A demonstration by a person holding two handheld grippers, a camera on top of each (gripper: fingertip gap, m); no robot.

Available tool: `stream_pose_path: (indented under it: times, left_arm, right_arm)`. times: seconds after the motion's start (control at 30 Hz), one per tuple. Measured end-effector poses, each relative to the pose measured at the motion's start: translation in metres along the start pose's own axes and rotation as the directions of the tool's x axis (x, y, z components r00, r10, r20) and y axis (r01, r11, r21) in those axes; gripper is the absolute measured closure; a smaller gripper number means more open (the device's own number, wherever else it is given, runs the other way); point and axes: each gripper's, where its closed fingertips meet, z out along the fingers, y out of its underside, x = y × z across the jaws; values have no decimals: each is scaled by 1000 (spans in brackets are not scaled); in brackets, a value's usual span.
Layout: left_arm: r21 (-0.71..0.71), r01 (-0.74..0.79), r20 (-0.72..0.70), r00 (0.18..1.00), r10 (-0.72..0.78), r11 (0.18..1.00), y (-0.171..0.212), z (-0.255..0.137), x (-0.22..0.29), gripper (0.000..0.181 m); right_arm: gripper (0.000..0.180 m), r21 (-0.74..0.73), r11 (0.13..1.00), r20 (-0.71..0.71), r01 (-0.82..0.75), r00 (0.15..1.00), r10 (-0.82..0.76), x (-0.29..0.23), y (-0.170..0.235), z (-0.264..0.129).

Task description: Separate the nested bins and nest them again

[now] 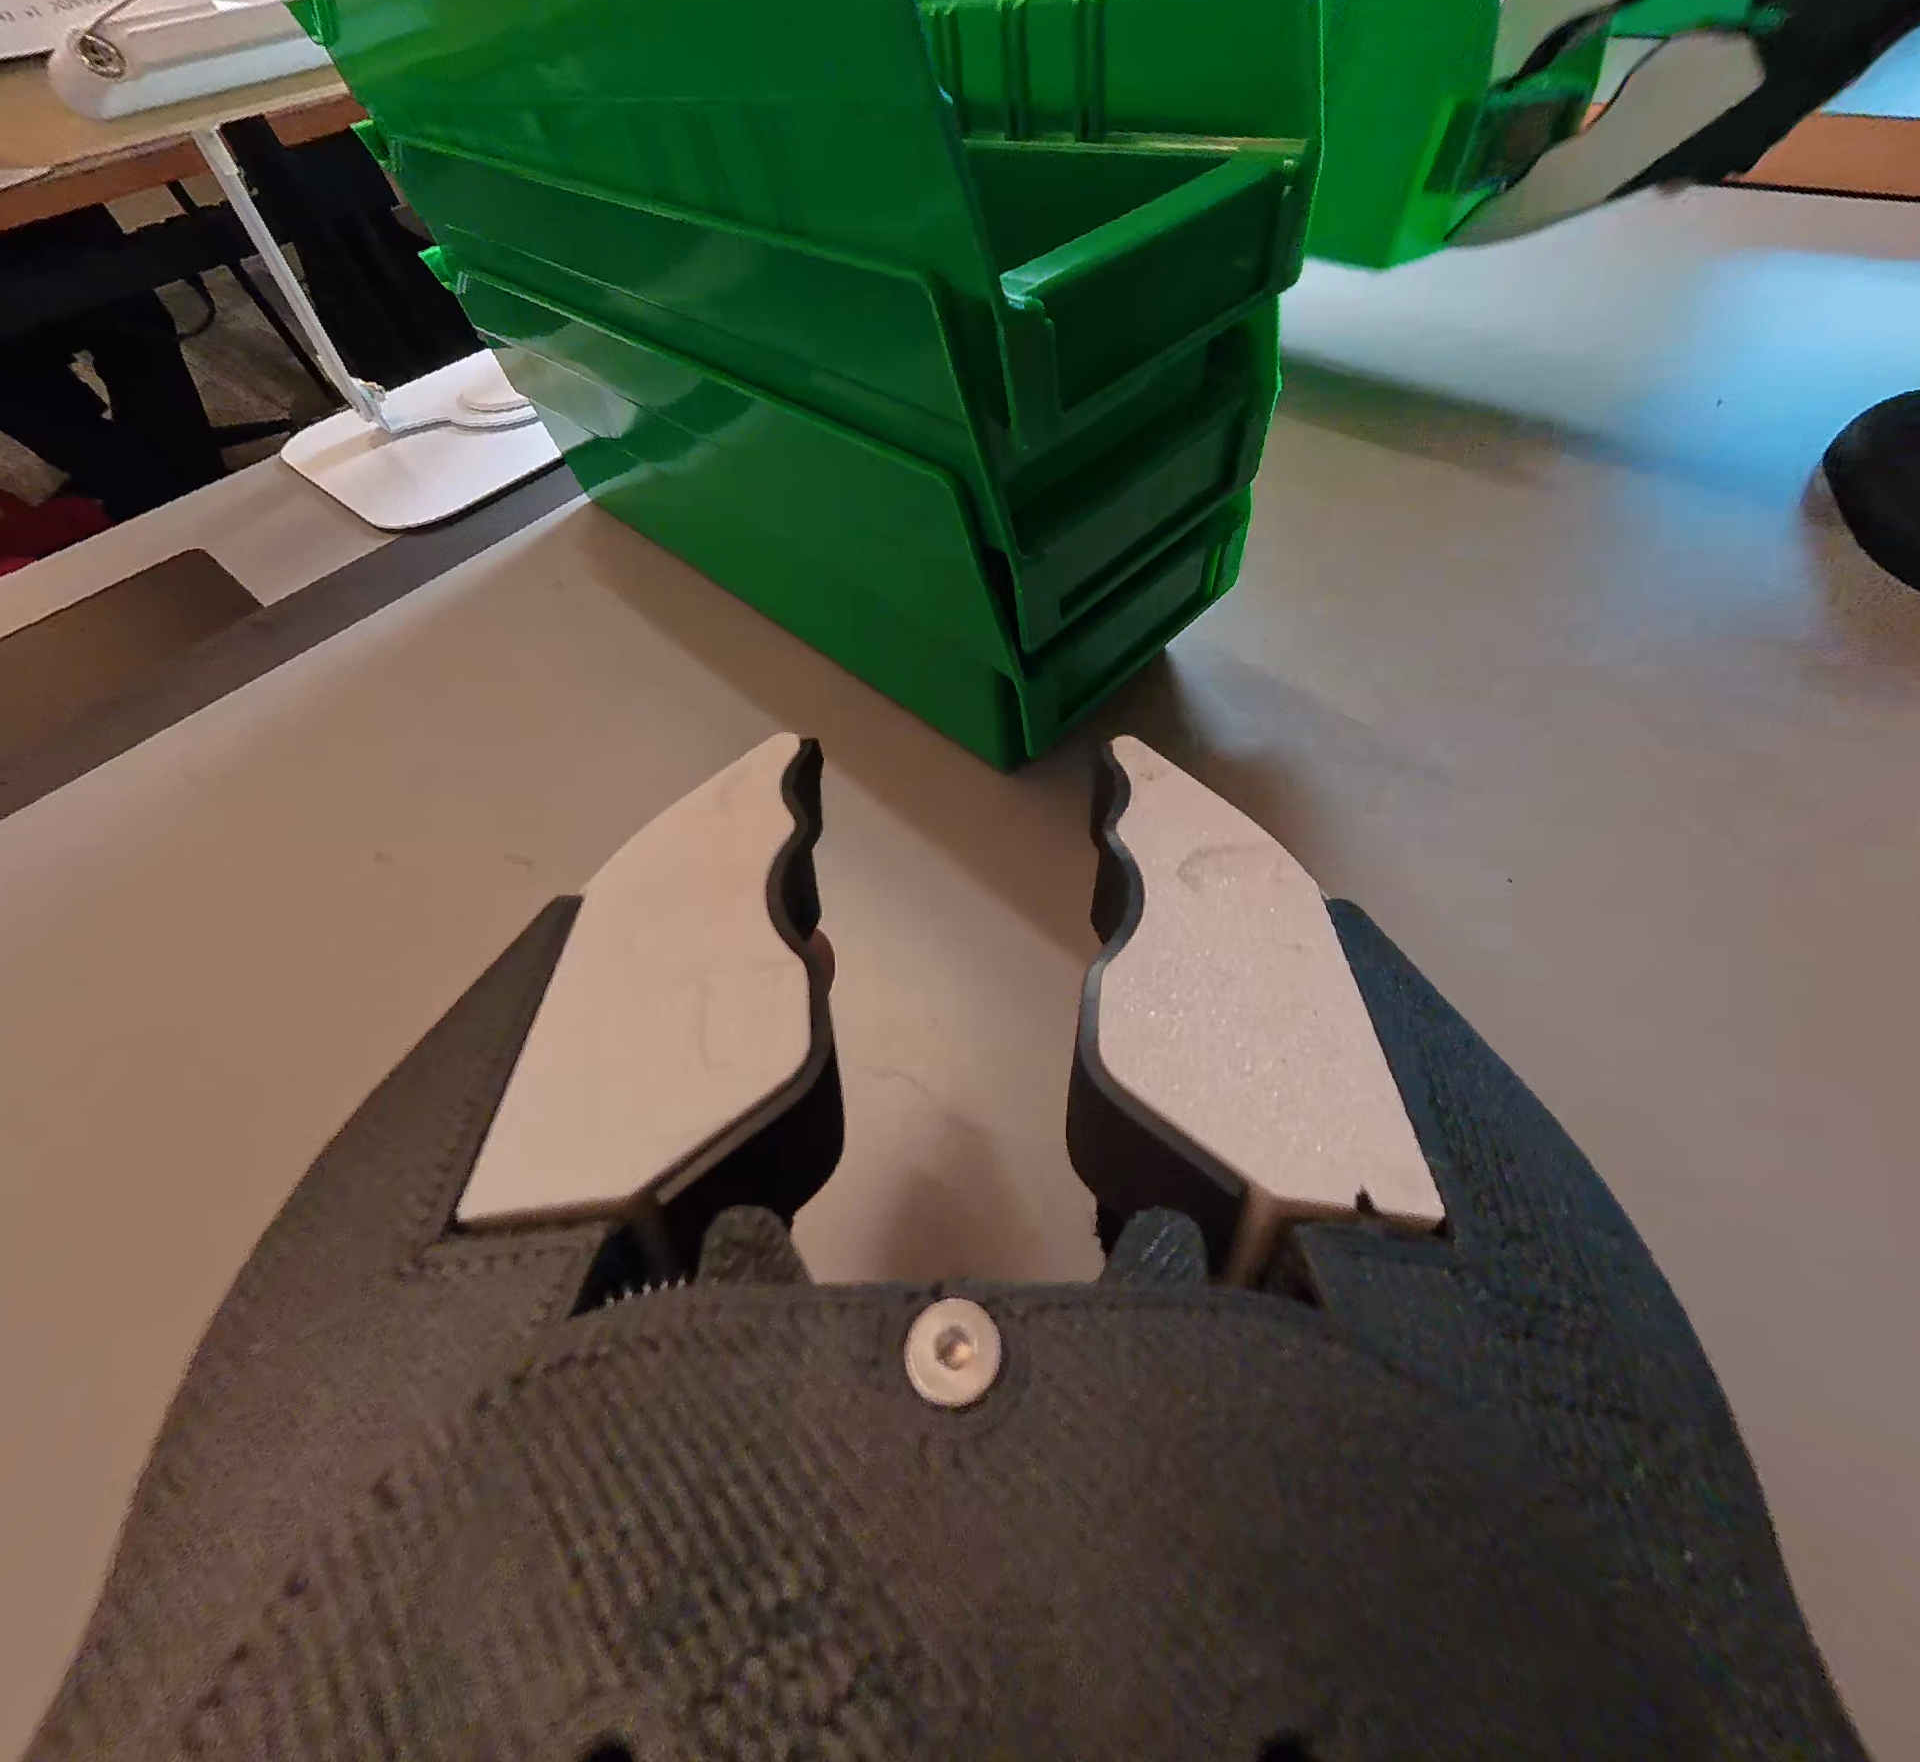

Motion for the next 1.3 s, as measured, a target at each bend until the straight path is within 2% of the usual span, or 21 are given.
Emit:
stream_pose_path:
  times: [0.27,0.43,0.6,0.83,1.03,1.1,1.2,1.3]
  left_arm:
    - [6,-23,-2,1000,23,1000,-2,-1,6,130]
    - [24,-17,4,1000,17,1000,-6,-4,5,128]
    - [37,-28,4,1000,27,999,-9,-8,5,128]
    - [34,-73,1,997,73,997,-9,-8,11,128]
    - [33,-80,-1,997,80,996,-9,-8,12,128]
    - [37,-79,1,997,79,996,-9,-8,12,128]
    - [38,-78,1,997,78,996,-10,-8,12,128]
    - [32,-78,-2,997,78,996,-8,-7,12,128]
  right_arm:
    - [151,130,991,-94,17,996,-5,59,-91,-104]
    - [151,136,989,-105,51,994,-36,82,-150,-132]
    - [151,65,996,-52,62,997,-59,77,-196,-121]
    - [150,-82,989,17,122,992,-121,60,-222,-91]
    - [149,-85,984,115,157,982,-147,32,-236,-77]
    - [148,-72,981,105,183,979,-175,25,-237,-68]
    - [138,-36,973,54,227,973,-225,19,-238,-59]
    - [128,51,976,50,210,976,-213,14,-243,-69]
